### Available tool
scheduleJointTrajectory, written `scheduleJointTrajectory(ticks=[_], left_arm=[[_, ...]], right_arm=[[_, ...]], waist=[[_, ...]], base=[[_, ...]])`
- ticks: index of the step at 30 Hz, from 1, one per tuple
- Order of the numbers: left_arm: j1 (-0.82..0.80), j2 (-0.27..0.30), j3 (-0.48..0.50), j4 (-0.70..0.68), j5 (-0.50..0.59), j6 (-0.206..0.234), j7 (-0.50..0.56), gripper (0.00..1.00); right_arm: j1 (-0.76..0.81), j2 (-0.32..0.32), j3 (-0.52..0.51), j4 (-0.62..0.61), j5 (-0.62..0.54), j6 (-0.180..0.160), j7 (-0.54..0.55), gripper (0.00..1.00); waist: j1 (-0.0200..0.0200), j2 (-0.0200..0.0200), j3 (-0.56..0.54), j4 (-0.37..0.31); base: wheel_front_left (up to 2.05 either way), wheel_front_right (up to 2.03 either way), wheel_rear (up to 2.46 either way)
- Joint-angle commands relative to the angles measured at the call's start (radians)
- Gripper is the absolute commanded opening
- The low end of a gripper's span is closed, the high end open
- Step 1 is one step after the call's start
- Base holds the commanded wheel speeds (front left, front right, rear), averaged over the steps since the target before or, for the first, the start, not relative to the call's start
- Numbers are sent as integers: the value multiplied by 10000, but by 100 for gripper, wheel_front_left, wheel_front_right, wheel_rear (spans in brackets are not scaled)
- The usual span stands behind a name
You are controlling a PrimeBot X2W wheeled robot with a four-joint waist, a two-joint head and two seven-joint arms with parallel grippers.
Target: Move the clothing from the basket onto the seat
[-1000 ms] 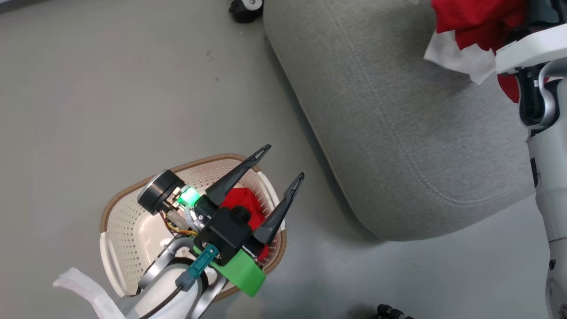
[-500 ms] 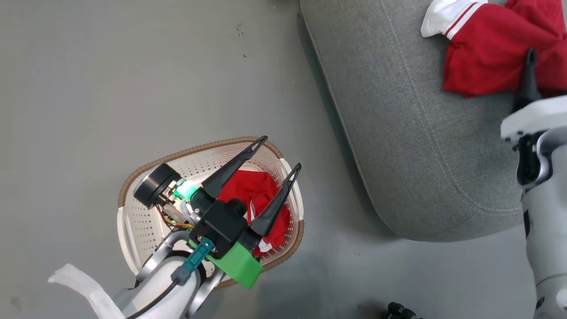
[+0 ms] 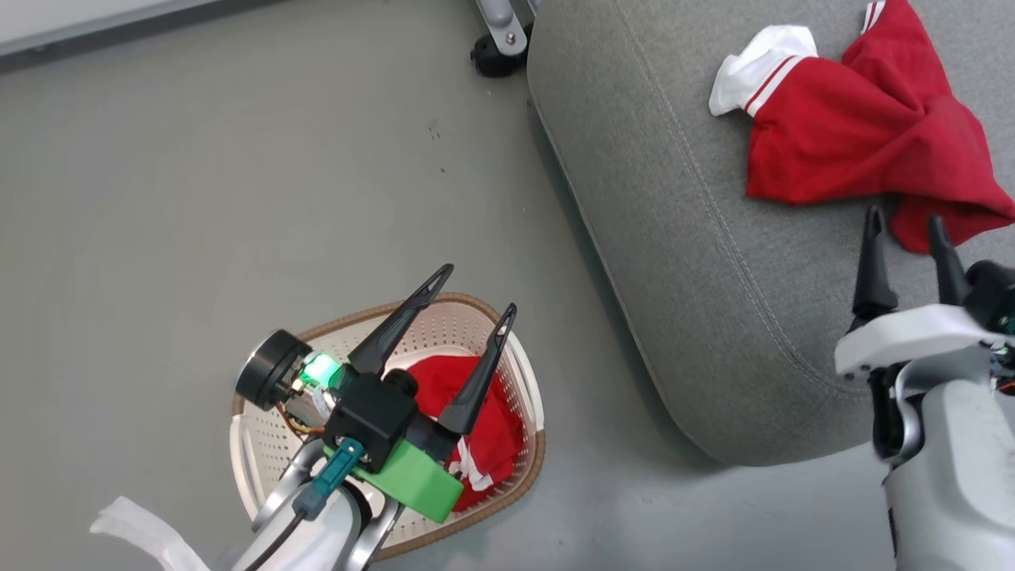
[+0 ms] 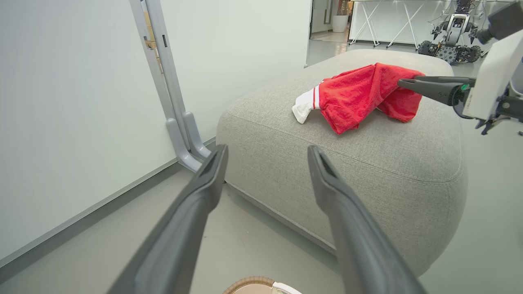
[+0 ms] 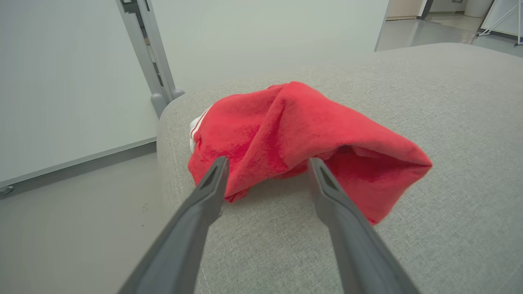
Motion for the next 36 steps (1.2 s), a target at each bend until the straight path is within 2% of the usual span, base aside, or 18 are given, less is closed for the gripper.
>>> scheduleJointTrajectory(ticks=[1,9,17,27,36], left_arm=[[216,-58,77,103,-147,98,-110,100],[656,-290,486,705,-517,597,-612,100],[1038,-425,1315,1181,-1110,947,-922,100],[1670,-507,2676,1078,-1541,761,-985,100],[2413,-712,3897,1106,-1211,326,-978,100]], right_arm=[[353,103,204,-304,-101,1,-28,100],[1796,324,1462,-2010,-244,-1,-28,100],[2745,371,2173,-3461,-342,-1,336,100],[3678,380,2474,-4707,-341,1,1088,100],[4328,383,2482,-5338,-363,1,1673,100]], waist=[[0,-1,-430,248],[0,-1,-1161,1041],[0,-1,-1613,1943],[0,-1,-2092,2827],[0,-1,-2506,3015]], base=[[0,0,0],[0,0,0],[0,0,0],[0,0,0],[0,0,0]])
